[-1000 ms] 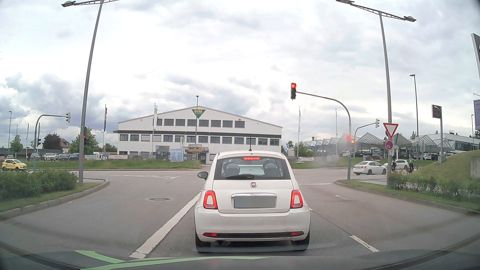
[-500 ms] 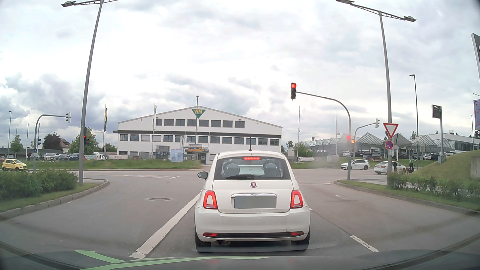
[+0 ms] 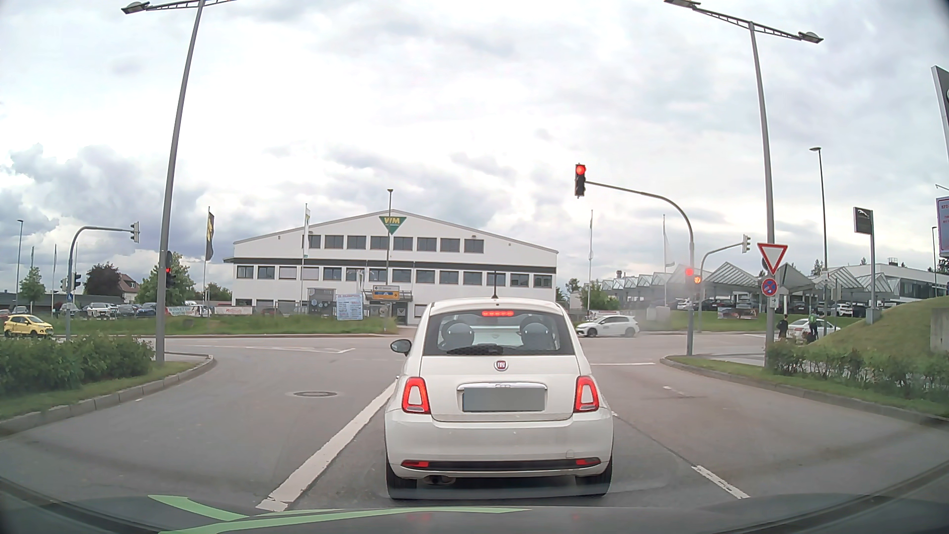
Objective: Follow the waypoints while adhering to traffic rules and regulations
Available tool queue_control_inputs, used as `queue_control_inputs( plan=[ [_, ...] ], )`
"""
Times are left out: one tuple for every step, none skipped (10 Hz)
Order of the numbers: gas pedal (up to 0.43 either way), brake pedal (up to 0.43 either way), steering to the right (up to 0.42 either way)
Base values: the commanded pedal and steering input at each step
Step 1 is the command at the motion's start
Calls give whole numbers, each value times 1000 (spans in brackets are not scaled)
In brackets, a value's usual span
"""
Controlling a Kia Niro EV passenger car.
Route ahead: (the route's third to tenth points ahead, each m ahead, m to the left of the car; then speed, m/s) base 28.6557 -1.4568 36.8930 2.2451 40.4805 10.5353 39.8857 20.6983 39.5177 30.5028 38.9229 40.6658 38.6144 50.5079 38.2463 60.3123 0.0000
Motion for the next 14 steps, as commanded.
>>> queue_control_inputs(
  plan=[
    [0,348,-1],
    [0,348,-1],
    [0,348,-1],
    [0,341,-1],
    [0,348,-1],
    [0,348,-1],
    [0,348,-1],
    [0,348,-1],
    [0,348,-1],
    [0,348,-1],
    [0,348,-1],
    [0,348,-1],
    [0,348,-1],
    [0,348,-1]
  ],
)
